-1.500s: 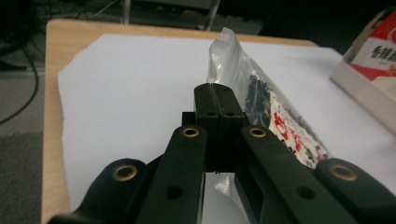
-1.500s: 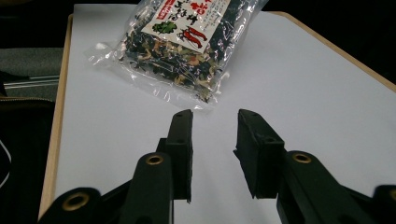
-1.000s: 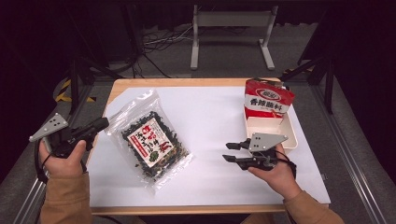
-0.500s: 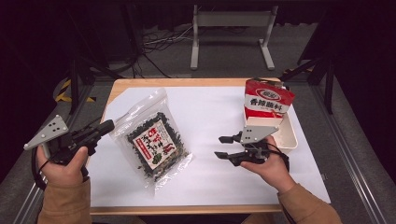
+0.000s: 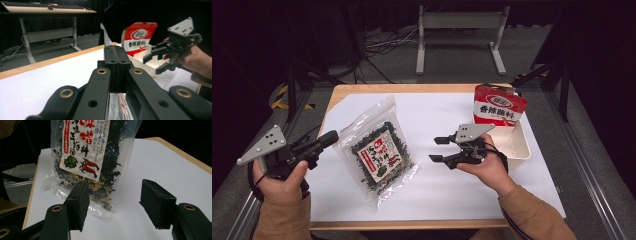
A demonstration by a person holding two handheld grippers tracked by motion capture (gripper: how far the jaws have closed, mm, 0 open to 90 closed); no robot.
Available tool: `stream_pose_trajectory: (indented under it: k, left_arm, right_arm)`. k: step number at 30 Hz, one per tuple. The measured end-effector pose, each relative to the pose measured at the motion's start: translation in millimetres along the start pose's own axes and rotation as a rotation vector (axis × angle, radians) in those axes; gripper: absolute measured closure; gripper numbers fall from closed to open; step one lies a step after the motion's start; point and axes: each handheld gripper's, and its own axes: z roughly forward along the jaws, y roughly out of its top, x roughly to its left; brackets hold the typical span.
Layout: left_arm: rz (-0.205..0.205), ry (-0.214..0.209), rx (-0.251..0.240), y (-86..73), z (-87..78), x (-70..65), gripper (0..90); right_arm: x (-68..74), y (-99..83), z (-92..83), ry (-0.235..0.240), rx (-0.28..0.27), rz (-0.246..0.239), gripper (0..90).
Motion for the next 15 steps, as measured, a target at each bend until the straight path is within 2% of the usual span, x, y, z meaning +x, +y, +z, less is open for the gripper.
stream_pose_trajectory:
  k: [7,15]
  left_arm:
    - [0.01,-0.033,-0.012,2.3,-0.5,-8.2,90.0]
    - [0.024,-0.084,-0.019,5.9,0.9,-18.3,90.0]
  right_arm:
    - [-4.4,10.7,7.6,0.018,-0.015,0.0,37.5]
    - [-5.1,26.8,18.0,0.044,-0.025,-0.029,34.9]
